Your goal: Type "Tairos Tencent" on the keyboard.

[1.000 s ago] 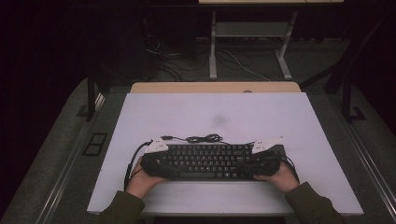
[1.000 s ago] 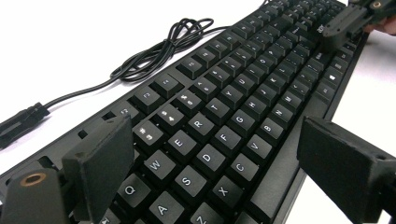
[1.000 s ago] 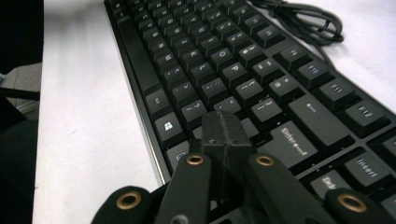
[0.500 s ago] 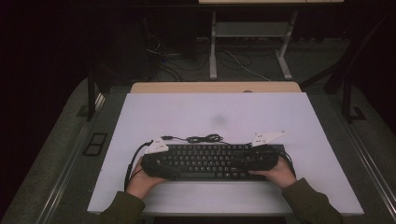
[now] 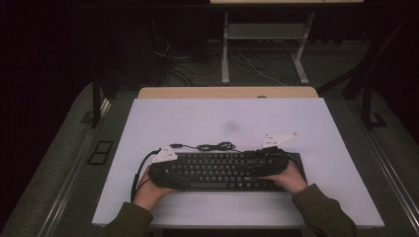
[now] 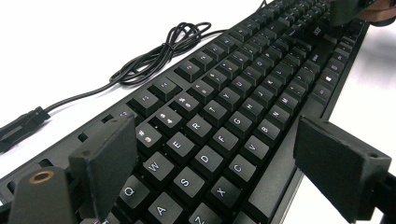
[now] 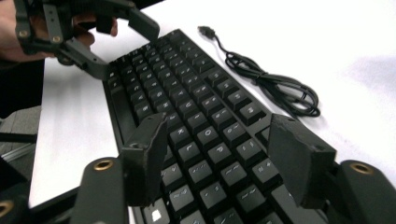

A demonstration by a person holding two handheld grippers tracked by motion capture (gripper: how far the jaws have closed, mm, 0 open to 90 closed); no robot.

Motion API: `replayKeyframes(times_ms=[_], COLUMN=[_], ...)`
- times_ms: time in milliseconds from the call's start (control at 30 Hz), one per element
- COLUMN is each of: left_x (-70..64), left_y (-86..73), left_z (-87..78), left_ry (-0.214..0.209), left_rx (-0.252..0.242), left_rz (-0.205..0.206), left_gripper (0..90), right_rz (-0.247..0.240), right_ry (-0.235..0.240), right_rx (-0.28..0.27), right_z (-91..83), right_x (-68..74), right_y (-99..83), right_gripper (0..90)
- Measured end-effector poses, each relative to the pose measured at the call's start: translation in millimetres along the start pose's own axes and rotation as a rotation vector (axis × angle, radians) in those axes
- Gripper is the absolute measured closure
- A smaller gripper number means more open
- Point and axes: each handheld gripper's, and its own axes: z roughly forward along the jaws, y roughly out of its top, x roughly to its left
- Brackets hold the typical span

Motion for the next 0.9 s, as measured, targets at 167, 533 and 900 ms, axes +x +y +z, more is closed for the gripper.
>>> replayKeyframes(times_ms=[167, 533, 900], left_x=[-0.2, 1.2, 6.7], left_y=[0.1, -1.4, -3.4], left_z=[-0.5, -5.0, -12.8], left_ry=[0.001, 0.035, 0.06], left_rx=[-0.001, 0.006, 0.01], left_rz=[0.002, 0.027, 0.019], left_gripper=[13.6, 25.5, 57.9], right_rz=[0.006, -0.006, -0.009], right_ry=[-0.005, 0.002, 0.008], right_rx=[-0.007, -0.019, -0.025], right_z=[2.9, 11.6, 20.9], right_x=[-1.0, 0.1, 1.0], right_y=[3.6, 11.3, 18.5], right_gripper=[35.1, 33.6, 33.5])
